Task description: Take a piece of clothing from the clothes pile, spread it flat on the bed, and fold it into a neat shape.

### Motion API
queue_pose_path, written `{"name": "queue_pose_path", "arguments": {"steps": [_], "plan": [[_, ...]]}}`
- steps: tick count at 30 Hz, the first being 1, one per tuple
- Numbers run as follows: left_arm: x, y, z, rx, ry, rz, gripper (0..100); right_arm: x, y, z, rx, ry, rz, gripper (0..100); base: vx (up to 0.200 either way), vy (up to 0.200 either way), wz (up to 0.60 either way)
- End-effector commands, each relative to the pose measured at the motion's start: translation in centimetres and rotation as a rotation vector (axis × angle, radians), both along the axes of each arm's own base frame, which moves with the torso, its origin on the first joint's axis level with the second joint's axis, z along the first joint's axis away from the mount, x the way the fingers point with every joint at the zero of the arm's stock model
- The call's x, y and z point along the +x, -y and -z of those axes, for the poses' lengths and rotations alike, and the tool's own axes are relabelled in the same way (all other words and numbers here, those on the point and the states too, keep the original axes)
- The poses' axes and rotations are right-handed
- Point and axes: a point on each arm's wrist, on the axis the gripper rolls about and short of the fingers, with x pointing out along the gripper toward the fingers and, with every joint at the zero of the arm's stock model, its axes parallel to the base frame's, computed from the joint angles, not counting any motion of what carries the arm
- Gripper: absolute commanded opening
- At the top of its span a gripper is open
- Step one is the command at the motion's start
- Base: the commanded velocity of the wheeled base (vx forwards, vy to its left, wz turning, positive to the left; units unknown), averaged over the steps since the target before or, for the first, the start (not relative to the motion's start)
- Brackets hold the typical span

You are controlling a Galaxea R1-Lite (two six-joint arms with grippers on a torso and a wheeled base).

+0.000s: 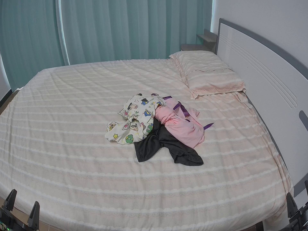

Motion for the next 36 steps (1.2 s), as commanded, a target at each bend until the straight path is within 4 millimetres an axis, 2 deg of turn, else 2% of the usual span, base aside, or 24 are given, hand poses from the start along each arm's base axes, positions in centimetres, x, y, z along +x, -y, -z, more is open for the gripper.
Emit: {"name": "queue_pose_path", "arguments": {"steps": [1,10,13,16,20,22,26,31,32,34,35,36], "plan": [[0.0,0.0,0.4,-0.001,-0.003,0.0,100,0.0,0.0,0.5,-0.006,-0.001,-0.002,100,0.0,0.0,0.0],[0.0,0.0,0.4,-0.001,-0.003,0.0,100,-0.1,0.0,0.2,0.001,-0.001,-0.012,100,0.0,0.0,0.0],[0.0,0.0,0.4,-0.001,-0.003,0.0,100,-0.2,-0.1,-7.6,0.14,0.082,-0.044,100,0.0,0.0,0.0],[0.0,0.0,0.5,-0.001,-0.004,0.0,100,1.4,-0.2,-9.2,0.143,-0.019,-0.113,100,0.0,0.0,0.0],[0.0,0.0,0.5,-0.001,-0.004,0.0,100,5.5,-0.6,-7.3,0.18,-0.299,-0.214,100,0.0,0.0,0.0],[0.0,0.0,0.4,-0.001,-0.003,0.0,100,6.3,-0.6,-6.9,0.202,-0.362,-0.235,100,0.0,0.0,0.0],[0.0,0.0,0.5,-0.001,-0.004,0.0,100,10.4,-1.1,-5.9,0.343,-0.588,-0.344,100,0.0,0.0,0.0],[0.0,0.0,0.5,-0.001,-0.004,0.0,100,15.1,-1.2,-4.8,0.363,-0.682,-0.335,100,0.0,0.0,0.0],[0.0,0.0,0.5,-0.001,-0.004,0.0,100,15.1,-1.2,-4.8,0.363,-0.682,-0.335,100,0.0,0.0,0.0],[0.0,0.0,0.4,-0.001,-0.003,0.0,100,18.2,-1.3,-3.7,0.372,-0.717,-0.325,100,0.0,0.0,0.0],[0.0,0.0,0.4,-0.001,-0.003,0.0,100,18.6,-1.3,-3.6,0.374,-0.721,-0.324,100,0.0,0.0,0.0],[0.0,0.0,0.5,-0.001,-0.004,0.0,100,19.9,-1.3,-3.0,0.381,-0.737,-0.319,100,0.0,0.0,0.0]]}}
